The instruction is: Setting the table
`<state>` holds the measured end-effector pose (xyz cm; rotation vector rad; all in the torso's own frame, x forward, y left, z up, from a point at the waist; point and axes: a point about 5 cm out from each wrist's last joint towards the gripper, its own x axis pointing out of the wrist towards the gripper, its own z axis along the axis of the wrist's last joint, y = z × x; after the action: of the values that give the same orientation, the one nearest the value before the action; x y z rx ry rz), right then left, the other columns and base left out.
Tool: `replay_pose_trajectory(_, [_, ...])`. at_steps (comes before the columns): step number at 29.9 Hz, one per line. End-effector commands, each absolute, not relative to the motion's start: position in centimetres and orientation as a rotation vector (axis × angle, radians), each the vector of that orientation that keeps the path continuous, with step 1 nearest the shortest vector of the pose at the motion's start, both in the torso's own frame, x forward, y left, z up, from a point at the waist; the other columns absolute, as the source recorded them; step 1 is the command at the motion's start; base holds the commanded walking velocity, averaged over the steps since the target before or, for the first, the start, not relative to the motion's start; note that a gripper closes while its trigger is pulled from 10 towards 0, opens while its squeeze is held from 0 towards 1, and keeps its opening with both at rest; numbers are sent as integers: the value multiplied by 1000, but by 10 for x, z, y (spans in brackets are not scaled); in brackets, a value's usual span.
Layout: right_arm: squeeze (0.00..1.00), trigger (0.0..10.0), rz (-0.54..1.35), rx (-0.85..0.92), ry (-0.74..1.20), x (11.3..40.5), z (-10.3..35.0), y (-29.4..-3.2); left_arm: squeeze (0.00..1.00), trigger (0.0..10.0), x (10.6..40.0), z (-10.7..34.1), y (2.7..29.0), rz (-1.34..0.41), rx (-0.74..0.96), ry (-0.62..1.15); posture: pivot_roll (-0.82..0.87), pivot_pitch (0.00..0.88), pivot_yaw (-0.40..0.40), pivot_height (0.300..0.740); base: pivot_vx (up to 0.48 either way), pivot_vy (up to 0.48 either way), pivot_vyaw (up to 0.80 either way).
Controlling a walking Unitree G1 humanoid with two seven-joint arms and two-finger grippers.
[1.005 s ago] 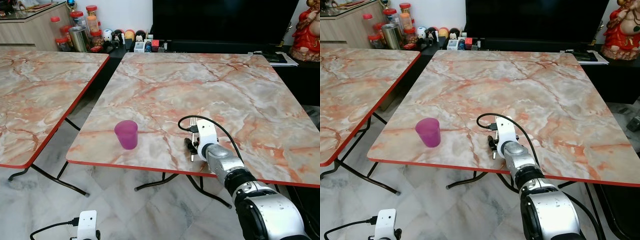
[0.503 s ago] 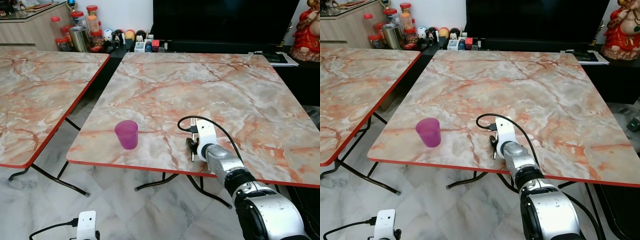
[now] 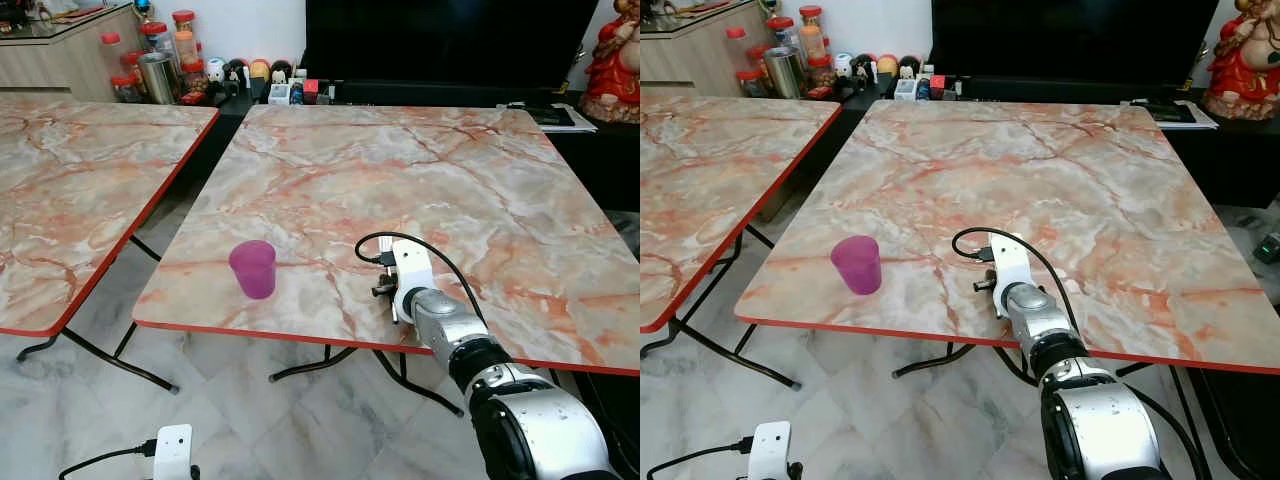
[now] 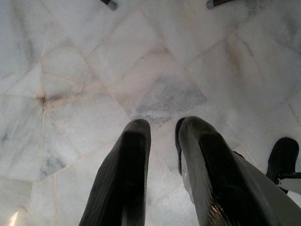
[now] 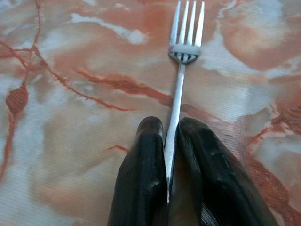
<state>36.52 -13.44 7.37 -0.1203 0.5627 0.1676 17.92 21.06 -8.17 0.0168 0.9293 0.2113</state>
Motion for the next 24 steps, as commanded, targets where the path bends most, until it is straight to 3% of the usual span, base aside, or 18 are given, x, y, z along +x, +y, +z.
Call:
replay_pose_trajectory(1, [0,0,164,-125,582,362,69,-137,0,10000,172,-86,210,210,5,962,2,0,2,740,0,0,0])
replay_pose_trajectory(15, [0,0,157,-122,576,362,69,-138,0,10000,176,-83,212,225,16,938,2,0,2,740,0,0,0])
replay_pose_trajectory(16, [0,745,149,-130,562,363,70,-139,0,10000,177,-83,212,225,17,935,3,0,2,740,0,0,0])
replay_pose_trajectory(17, [0,745,143,-135,551,364,71,-140,0,10000,177,-82,211,226,17,934,3,0,2,740,0,0,0])
replay_pose_trajectory(18, [0,10000,131,-143,507,367,76,-141,0,10000,179,-82,211,229,17,926,5,0,3,740,0,0,0])
replay_pose_trajectory(24, [0,10000,104,-119,413,373,89,-145,0,10000,181,-81,210,233,17,916,3,0,7,740,0,0,0])
